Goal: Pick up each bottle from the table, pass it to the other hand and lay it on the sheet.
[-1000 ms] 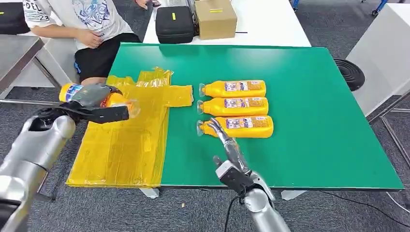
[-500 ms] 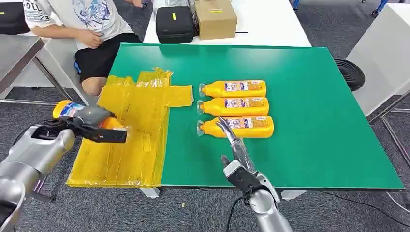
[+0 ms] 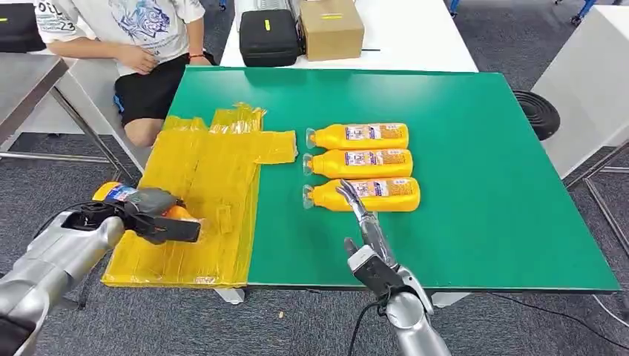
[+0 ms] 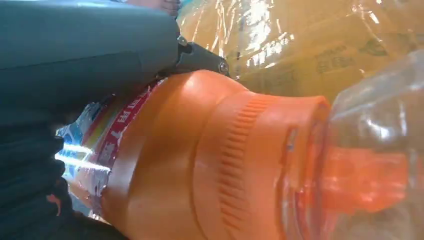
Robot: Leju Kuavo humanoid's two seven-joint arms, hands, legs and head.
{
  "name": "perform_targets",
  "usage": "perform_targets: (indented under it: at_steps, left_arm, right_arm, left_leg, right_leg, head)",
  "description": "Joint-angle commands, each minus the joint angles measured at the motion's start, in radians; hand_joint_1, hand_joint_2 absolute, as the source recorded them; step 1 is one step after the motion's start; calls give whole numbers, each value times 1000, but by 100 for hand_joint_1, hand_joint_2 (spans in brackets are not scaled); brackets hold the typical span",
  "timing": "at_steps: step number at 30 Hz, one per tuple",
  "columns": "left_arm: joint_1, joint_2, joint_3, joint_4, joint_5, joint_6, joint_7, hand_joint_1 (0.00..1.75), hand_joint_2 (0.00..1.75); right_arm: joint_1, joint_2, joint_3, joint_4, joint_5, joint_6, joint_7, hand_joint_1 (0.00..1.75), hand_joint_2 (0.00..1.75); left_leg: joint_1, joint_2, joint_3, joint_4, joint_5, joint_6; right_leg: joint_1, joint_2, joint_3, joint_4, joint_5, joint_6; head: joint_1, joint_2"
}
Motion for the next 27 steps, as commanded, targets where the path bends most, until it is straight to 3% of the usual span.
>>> perform_targets:
  at_steps: [1,18,19,27]
  left_arm:
    - [-36,-62,-41,72,47,-7,7,175,175]
    - [-96,-72,-65,-1,80,-35,24,175,175]
    - [-97,-67,-77,-20,86,-52,27,175,175]
    - [-136,-74,-198,2,111,-119,32,175,175]
  right_arm:
    - [-16,-5,-19,27,-2,-1,0,0,0]
    - [4,1,-24,27,10,-13,-3,0,0]
    - [-1,2,-22,29,10,-13,-3,0,175]
    - [0,1,-22,36,12,-15,-1,0,175]
  left_leg:
    - [0,-2,3,-1,-1,0]
    - [1,-3,4,1,-1,0]
    - [1,-3,3,1,-1,0]
    - [1,-2,1,0,0,0]
  right_leg:
    - [1,-3,4,-1,-1,-2]
    - [2,-5,5,0,-2,-3]
    - [2,-5,4,0,-2,-2]
    - [1,-3,2,0,0,-1]
  head:
    - [0,0]
    - [0,0]
    - [0,0]
    - [0,0]
